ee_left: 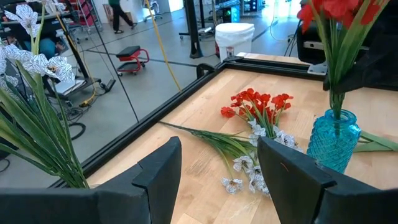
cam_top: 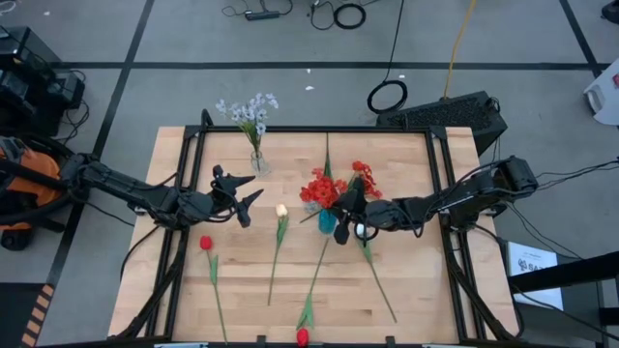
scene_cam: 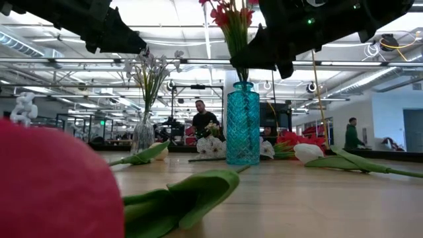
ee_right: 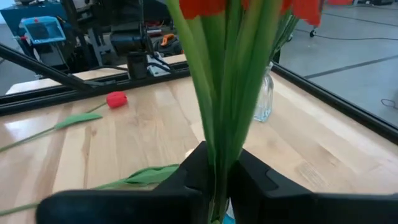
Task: Sort flowers into vase by color
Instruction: Put the right red poppies into the blue vase, then put the left white tulip into the transparent vase
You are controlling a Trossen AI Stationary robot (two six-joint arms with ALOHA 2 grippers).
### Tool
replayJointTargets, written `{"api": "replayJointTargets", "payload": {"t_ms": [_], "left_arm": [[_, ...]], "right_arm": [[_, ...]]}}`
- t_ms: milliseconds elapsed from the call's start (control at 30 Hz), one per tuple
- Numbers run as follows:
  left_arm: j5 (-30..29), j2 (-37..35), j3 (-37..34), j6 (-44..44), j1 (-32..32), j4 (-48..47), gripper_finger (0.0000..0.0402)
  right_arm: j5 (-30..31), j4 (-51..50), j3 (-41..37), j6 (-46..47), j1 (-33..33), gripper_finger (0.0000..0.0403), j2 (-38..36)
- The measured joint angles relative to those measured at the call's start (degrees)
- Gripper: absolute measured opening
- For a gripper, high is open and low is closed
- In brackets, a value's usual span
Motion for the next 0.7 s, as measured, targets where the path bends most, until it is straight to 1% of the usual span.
{"api": "replayJointTargets", "payload": {"t_ms": [200, 367, 533, 700], "left_arm": [[0.00, 0.00, 0.00, 0.00, 0.00, 0.00, 0.0217], [0.00, -0.01, 0.00, 0.00, 0.00, 0.00, 0.0217], [0.00, -0.02, 0.00, -0.02, 0.00, 0.04, 0.0217], [0.00, -0.02, 0.00, -0.02, 0.01, 0.04, 0.0217]], "right_arm": [[0.00, -0.98, 0.02, -0.26, -0.02, 0.0088, -0.01], [0.00, -3.28, 0.03, -0.26, -0.02, 0.0131, -2.02], [-0.03, -10.08, 0.04, 0.01, -0.02, 0.0161, -6.78], [-0.06, -18.36, 0.07, 1.95, -0.02, 0.0168, -13.27]]}}
